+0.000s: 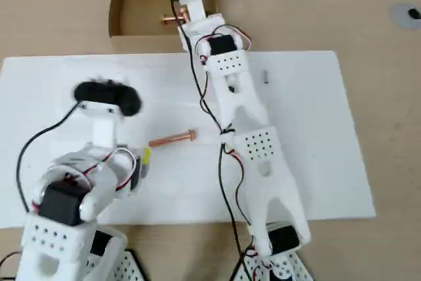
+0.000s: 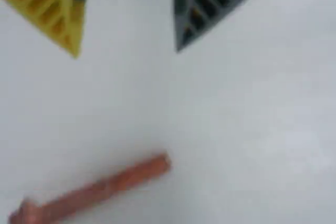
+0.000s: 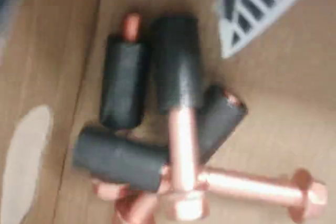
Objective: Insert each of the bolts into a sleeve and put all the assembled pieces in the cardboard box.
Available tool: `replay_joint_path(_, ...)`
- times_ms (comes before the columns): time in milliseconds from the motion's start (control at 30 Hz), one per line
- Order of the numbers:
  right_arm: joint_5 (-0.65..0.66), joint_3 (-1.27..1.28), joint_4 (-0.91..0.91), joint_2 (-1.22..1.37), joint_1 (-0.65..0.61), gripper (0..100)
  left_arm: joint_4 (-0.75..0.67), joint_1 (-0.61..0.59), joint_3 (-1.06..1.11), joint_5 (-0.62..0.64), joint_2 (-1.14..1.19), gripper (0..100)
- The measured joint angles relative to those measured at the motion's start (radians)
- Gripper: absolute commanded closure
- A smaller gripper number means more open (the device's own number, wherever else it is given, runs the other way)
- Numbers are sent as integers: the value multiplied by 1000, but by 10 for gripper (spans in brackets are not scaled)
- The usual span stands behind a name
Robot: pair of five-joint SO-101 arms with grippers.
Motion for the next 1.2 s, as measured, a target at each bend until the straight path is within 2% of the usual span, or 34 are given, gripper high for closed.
replay_joint_path(267,3,-227,199,3,-17,633,40,5,-161,-163,227,864)
replay_joint_path(433,3,-250,333,-18,9,633,40,8,-199,-408,374,864)
replay_joint_path(533,3,-250,387,-94,81,633,46,8,-199,-568,428,864)
replay_joint_path(633,3,-250,436,-192,167,633,48,8,-201,-671,443,864)
replay_joint_path(867,3,-252,551,-440,330,633,-51,14,-218,-717,454,864)
replay_joint_path(1200,-14,-264,772,-773,342,633,-239,40,-196,-718,689,864)
